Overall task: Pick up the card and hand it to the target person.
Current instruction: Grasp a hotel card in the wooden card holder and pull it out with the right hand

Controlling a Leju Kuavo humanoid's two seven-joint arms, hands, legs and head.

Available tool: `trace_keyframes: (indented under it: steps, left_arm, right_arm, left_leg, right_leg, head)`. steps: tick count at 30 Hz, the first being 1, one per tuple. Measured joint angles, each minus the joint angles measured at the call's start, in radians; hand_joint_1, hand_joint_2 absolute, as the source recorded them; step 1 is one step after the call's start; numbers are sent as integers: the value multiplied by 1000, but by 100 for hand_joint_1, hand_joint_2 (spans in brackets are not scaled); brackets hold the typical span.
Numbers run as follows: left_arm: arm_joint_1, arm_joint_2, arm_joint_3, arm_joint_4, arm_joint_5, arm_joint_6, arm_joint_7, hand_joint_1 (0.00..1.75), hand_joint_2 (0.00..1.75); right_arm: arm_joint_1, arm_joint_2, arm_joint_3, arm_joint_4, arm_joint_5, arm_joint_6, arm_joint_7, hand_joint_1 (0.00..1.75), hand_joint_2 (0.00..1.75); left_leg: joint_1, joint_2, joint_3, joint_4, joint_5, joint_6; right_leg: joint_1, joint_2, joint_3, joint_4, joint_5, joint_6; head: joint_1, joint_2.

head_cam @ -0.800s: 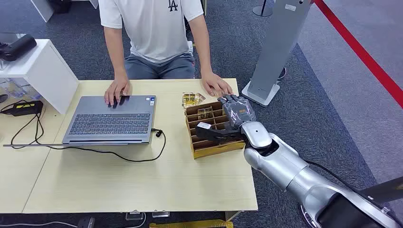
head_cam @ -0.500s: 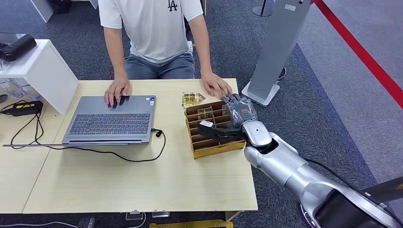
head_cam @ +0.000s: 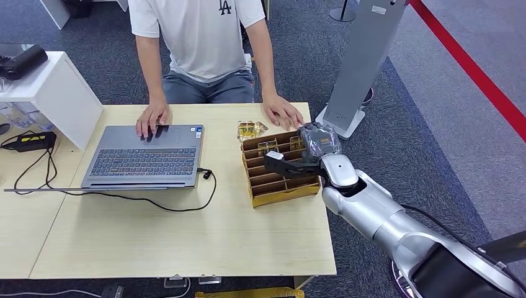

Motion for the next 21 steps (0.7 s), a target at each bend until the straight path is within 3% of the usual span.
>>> trace_keyframes:
  steps: [11, 16, 21]
  left_arm:
    - [2, 0, 0, 0, 0, 0, 0, 0, 0]
    - [2, 0, 0, 0, 0, 0, 0, 0, 0]
    - [2, 0, 0, 0, 0, 0, 0, 0, 0]
  right_arm:
    - [-1, 1, 1, 8, 2, -2, -5, 99, 175]
    - [0, 2, 2, 11, 3, -2, -8, 140, 175]
    - [2, 5, 2, 14, 3, -4, -13, 168, 175]
  left_leg:
    - [0, 0, 0, 0, 0, 0]
    - [0, 0, 0, 0, 0, 0]
    - [0, 0, 0, 0, 0, 0]
  right_leg:
    - [0, 0, 0, 0, 0, 0]
    - [0, 0, 0, 0, 0, 0]
    - [0, 0, 0, 0, 0, 0]
  head:
    - [0, 0]
    - [0, 0]
    - [0, 0]
